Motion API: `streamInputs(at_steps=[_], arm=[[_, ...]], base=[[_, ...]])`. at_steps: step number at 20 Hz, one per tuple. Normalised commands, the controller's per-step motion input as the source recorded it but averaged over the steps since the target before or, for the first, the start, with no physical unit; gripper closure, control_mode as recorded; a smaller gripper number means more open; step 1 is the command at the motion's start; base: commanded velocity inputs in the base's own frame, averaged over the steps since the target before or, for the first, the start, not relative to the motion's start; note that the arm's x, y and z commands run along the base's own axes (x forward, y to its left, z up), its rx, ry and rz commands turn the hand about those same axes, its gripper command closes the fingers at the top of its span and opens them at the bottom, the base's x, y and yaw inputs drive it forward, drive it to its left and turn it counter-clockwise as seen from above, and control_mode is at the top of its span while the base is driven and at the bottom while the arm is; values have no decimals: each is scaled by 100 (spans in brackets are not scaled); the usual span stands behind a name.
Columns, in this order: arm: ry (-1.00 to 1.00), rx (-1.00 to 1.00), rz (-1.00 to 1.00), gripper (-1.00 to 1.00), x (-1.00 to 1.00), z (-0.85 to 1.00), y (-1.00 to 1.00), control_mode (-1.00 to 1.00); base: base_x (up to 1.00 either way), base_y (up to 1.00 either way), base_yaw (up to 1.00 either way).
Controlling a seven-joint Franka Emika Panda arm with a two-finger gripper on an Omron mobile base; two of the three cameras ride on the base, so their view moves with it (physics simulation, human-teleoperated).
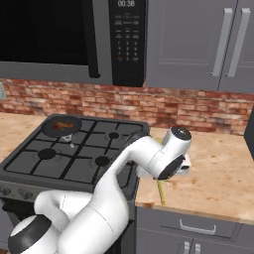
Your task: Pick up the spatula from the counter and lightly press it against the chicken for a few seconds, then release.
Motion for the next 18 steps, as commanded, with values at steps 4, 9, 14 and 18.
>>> streamInputs(at_steps=[4,9,14,18], arm=[[-15,0,3,100,-2,37,47,-100],[-5,0,6,100,0,37,45,-100],[-1,0,7,100,0,21,42,-100],[0,-1,9,100,0,1,38,-100]], base=[[0,0,0],[0,0,0],[0,0,0],[0,0,0]])
